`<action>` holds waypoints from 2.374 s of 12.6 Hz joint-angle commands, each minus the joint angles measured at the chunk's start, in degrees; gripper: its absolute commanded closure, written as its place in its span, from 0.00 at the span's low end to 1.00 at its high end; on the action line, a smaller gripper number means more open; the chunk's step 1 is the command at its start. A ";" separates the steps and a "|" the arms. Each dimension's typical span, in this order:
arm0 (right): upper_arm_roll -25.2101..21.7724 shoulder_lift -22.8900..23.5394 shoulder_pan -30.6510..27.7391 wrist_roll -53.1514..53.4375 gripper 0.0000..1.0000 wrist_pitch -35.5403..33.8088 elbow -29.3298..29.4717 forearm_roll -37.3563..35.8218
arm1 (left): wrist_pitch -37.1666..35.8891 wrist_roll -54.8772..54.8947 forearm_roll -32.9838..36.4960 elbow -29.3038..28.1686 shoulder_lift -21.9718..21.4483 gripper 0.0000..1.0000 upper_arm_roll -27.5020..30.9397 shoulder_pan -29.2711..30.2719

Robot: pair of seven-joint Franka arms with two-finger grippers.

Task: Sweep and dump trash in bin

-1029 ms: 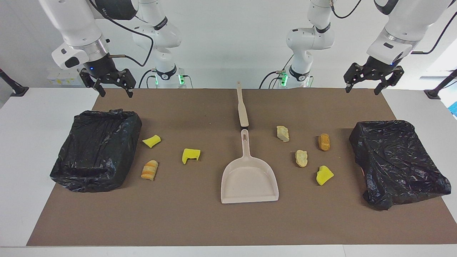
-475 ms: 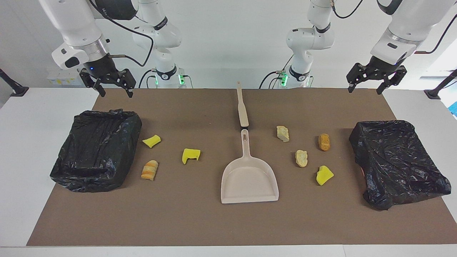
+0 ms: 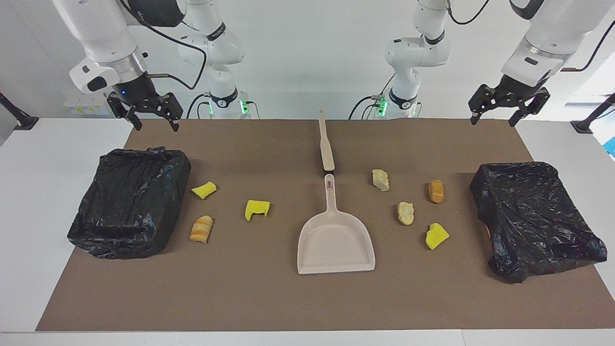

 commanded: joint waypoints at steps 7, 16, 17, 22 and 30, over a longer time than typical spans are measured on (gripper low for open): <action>-0.06 -0.41 -0.03 -1.06 0.00 0.46 -0.48 -0.15 | -0.76 -0.38 -0.60 -0.73 -0.98 0.00 -0.24 0.45; -0.06 -0.41 -0.12 -1.06 0.00 0.37 -0.48 -0.14 | -0.76 -0.56 -0.60 -1.43 -1.25 0.00 -0.24 -0.08; -0.06 -0.41 -0.12 -1.06 0.00 0.37 -0.48 -0.14 | -0.41 -0.56 -0.52 -2.65 -2.12 0.00 -0.32 -0.17; -0.15 -0.41 -0.03 -1.06 0.00 0.37 -0.48 -0.23 | 1.78 -0.73 -0.78 -9.76 -5.72 0.00 -1.99 -2.44; -0.15 -0.41 -0.03 -1.06 0.00 0.37 -0.48 -0.23 | 12.15 -19.69 -1.40 -32.09 -15.83 0.00 -2.17 -19.48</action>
